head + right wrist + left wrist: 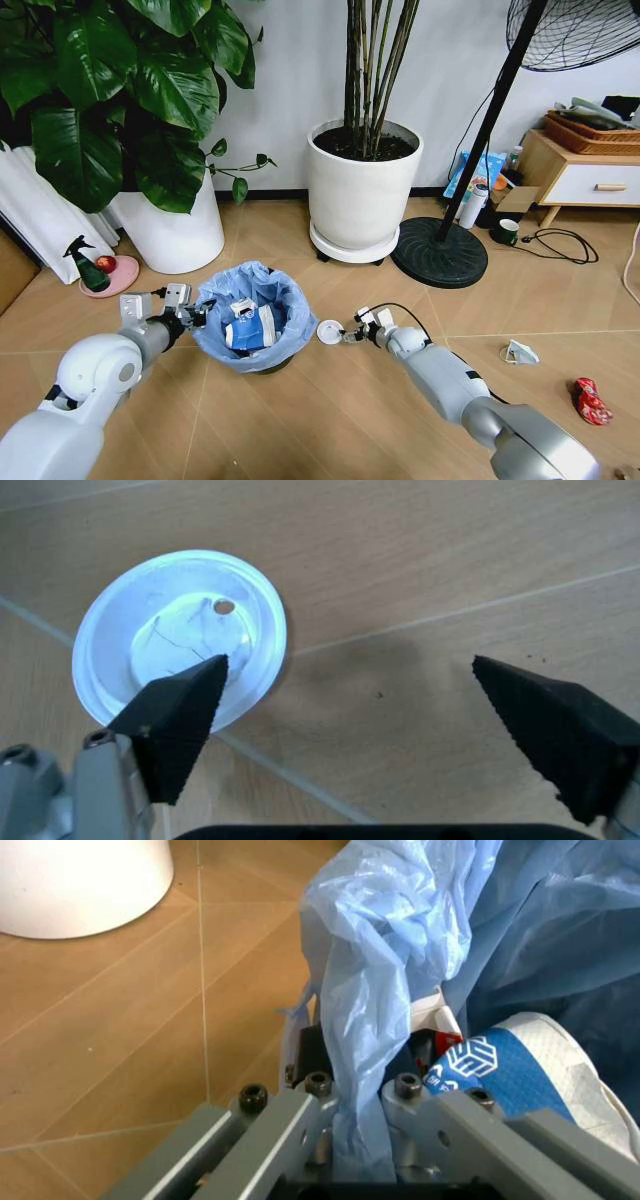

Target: Pick up the trash bin and place the garbage on the floor into it.

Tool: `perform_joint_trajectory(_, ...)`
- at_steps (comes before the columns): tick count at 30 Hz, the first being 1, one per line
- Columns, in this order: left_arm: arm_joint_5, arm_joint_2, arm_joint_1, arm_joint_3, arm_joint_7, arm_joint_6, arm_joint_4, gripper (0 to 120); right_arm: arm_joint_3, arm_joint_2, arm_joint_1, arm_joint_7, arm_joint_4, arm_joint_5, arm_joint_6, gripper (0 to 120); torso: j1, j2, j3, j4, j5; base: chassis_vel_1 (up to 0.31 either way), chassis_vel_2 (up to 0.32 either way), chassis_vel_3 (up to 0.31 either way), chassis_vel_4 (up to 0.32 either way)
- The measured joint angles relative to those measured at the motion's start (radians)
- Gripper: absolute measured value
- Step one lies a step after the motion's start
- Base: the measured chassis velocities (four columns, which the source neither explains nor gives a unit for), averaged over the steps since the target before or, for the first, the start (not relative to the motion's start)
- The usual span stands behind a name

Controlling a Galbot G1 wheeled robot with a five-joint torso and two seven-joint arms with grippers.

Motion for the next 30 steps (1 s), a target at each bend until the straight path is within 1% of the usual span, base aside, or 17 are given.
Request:
perform_joint_trajectory(12, 0.000, 0.006, -0.006, -0.002, 0.013, 0.000, 0.008, 0, 0.027, 0.038, 0.017, -0.005, -0.065, -0.057, 0.021, 84, 0.000, 0.000, 0.000, 0.0000, 0.0001, 0.000, 0.000, 0.000, 0.000)
perform_joint_trajectory(23, 0.011, 0.001, -0.008, 0.000, 0.021, 0.000, 0.011, 0, 0.039, 0.050, 0.027, -0.007, -0.085, -0.074, 0.026, 82, 0.000, 0.000, 0.000, 0.0001, 0.0000, 0.000, 0.000, 0.000, 0.000)
perform_joint_trajectory(25, 0.012, 0.001, -0.009, 0.001, 0.022, 0.000, 0.012, 0, 0.040, 0.050, 0.028, -0.008, -0.092, -0.081, 0.029, 70, 0.000, 0.000, 0.000, 0.0000, 0.0000, 0.000, 0.000, 0.000, 0.000)
perform_joint_trajectory(26, 0.012, 0.001, -0.009, 0.001, 0.022, 0.000, 0.012, 0, 0.040, 0.050, 0.028, -0.008, -0.092, -0.081, 0.029, 70, 0.000, 0.000, 0.000, 0.0000, 0.0000, 0.000, 0.000, 0.000, 0.000)
perform_joint_trajectory(28, 0.012, 0.001, -0.010, 0.002, 0.022, 0.000, 0.012, 0, 0.043, 0.051, 0.028, -0.009, -0.101, -0.086, 0.031, 62, 0.000, 0.000, 0.000, 0.0000, 0.0000, 0.000, 0.000, 0.000, 0.000)
perform_joint_trajectory(29, 0.012, 0.001, -0.010, 0.002, 0.022, 0.000, 0.012, 0, 0.043, 0.051, 0.028, -0.009, -0.101, -0.086, 0.031, 62, 0.000, 0.000, 0.000, 0.0000, 0.0000, 0.000, 0.000, 0.000, 0.000)
perform_joint_trajectory(30, 0.012, 0.001, -0.010, 0.003, 0.022, 0.000, 0.012, 0, 0.046, 0.052, 0.028, -0.010, -0.105, -0.089, 0.032, 57, 0.000, 0.000, 0.000, 0.0000, 0.0000, 0.000, 0.000, 0.000, 0.000)
